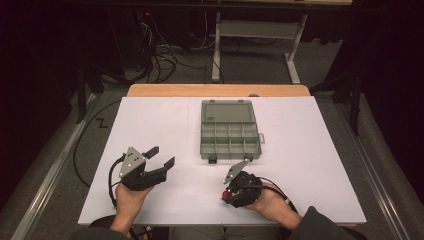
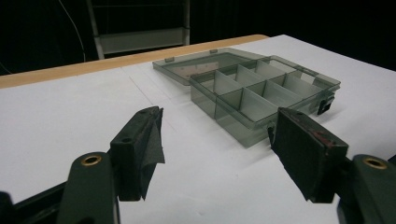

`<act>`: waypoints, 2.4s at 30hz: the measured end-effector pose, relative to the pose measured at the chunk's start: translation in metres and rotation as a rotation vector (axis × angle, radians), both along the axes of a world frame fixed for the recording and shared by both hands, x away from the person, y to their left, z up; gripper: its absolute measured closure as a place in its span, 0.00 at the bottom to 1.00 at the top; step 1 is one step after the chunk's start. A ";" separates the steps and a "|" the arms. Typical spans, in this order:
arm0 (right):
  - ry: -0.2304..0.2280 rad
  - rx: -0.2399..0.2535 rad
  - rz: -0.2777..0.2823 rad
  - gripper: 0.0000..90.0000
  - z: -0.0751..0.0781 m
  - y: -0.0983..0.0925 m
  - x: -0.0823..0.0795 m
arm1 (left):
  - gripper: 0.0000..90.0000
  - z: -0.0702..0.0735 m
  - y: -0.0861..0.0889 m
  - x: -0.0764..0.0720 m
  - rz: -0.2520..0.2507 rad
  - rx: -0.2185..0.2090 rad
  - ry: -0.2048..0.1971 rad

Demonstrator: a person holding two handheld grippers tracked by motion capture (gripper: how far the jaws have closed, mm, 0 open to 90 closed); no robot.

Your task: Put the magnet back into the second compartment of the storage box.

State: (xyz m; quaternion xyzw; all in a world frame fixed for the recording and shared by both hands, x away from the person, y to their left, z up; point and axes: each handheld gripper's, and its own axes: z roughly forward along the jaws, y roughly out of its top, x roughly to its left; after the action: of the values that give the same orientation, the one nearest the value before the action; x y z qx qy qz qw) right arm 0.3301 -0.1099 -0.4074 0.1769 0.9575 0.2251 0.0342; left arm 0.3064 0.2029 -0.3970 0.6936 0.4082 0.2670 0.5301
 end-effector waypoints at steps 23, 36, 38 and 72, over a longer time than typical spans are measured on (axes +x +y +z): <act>-0.015 0.075 -0.047 0.71 0.037 -0.006 0.022 | 0.36 -0.001 0.000 0.002 0.003 -0.005 0.010; -0.025 0.084 -0.069 0.71 0.045 -0.008 0.033 | 0.36 -0.002 -0.001 0.002 -0.005 0.000 0.006; -0.025 0.078 -0.073 0.71 0.046 -0.008 0.036 | 0.36 -0.001 0.000 0.001 -0.001 -0.001 0.002; -0.040 0.109 -0.188 0.71 0.060 -0.013 0.087 | 0.37 0.002 -0.004 -0.002 -0.013 0.023 -0.029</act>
State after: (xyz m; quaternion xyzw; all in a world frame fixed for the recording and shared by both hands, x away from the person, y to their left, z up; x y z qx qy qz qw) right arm 0.4170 -0.1233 -0.3479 0.2632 0.9221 0.2761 0.0649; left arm 0.3045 0.1991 -0.3954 0.6986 0.3928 0.2782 0.5295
